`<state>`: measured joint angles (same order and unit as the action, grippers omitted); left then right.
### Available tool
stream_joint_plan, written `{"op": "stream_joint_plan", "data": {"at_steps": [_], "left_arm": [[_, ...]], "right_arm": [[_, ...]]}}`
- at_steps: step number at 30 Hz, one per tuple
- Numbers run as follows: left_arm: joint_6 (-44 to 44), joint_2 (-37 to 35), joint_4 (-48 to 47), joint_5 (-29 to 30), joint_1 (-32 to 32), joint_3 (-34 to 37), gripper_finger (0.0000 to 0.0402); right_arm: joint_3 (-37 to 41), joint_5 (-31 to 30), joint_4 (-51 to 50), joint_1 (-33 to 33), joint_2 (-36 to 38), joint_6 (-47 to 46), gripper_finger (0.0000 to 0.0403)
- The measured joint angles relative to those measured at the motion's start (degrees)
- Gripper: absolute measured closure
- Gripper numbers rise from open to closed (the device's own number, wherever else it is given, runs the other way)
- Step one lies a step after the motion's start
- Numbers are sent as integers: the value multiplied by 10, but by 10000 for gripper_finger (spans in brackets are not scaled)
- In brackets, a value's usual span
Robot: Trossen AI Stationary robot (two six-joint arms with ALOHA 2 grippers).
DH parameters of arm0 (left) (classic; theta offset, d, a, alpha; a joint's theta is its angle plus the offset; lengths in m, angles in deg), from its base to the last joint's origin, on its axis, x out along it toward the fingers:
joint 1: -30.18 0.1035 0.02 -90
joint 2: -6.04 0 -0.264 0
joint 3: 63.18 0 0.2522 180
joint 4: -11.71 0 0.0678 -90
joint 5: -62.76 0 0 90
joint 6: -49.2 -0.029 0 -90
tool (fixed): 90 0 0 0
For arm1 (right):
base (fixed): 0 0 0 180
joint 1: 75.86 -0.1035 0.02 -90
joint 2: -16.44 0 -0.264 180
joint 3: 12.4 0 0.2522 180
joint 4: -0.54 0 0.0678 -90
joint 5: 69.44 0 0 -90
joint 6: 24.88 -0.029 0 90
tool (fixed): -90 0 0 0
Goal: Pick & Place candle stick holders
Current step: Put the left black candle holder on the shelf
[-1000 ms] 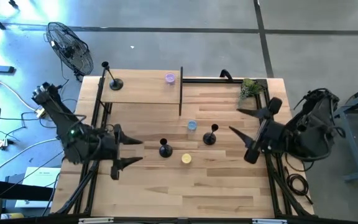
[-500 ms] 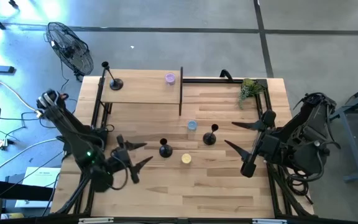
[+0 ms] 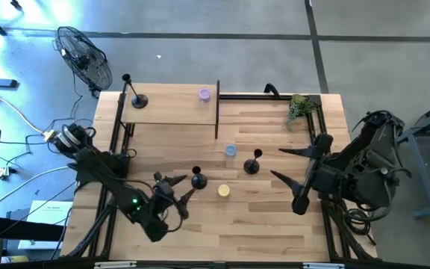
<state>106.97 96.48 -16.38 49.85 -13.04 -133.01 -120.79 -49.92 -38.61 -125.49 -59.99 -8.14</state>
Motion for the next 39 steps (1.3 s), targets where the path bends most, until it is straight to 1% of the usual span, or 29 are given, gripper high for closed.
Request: {"op": "stream_joint_plan", "data": {"at_steps": [4, 8, 11, 13, 16, 20, 23, 26, 30, 35, 37, 39], "left_arm": [[62, 22, -24, -23, 17, 0, 140], [133, 41, -69, -63, 33, 0, 140], [181, 56, -91, -73, 37, 0, 140], [200, 65, -98, -68, 40, 0, 140], [202, 71, -104, -63, 44, 0, 140], [190, 77, -103, -66, 66, 0, 140], [186, 81, -97, -82, 85, -1, 140], [186, 92, -100, -118, 101, 1, 140], [185, 97, -97, -136, 116, 0, 140], [171, 97, -97, -140, 123, 0, 140], [171, 97, -97, -141, 124, 0, 147], [171, 97, -96, -153, 125, 0, 163]], "right_arm": [[0, 22, 0, 0, 11, 4, 151], [0, 53, 0, 0, 28, 5, 151], [0, 61, 0, 0, 37, 13, 151], [0, 66, 0, 0, 41, 16, 151], [0, 80, 0, 0, 45, 18, 151], [0, 83, 0, 0, 46, 31, 151], [0, 84, -1, 0, 46, 39, 151], [0, 84, 0, 0, 46, 39, 151], [0, 84, -1, 0, 46, 39, 151], [0, 83, -1, 0, 46, 48, 151], [0, 84, -2, 0, 46, 48, 151], [0, 83, -2, 0, 46, 48, 151]]}}
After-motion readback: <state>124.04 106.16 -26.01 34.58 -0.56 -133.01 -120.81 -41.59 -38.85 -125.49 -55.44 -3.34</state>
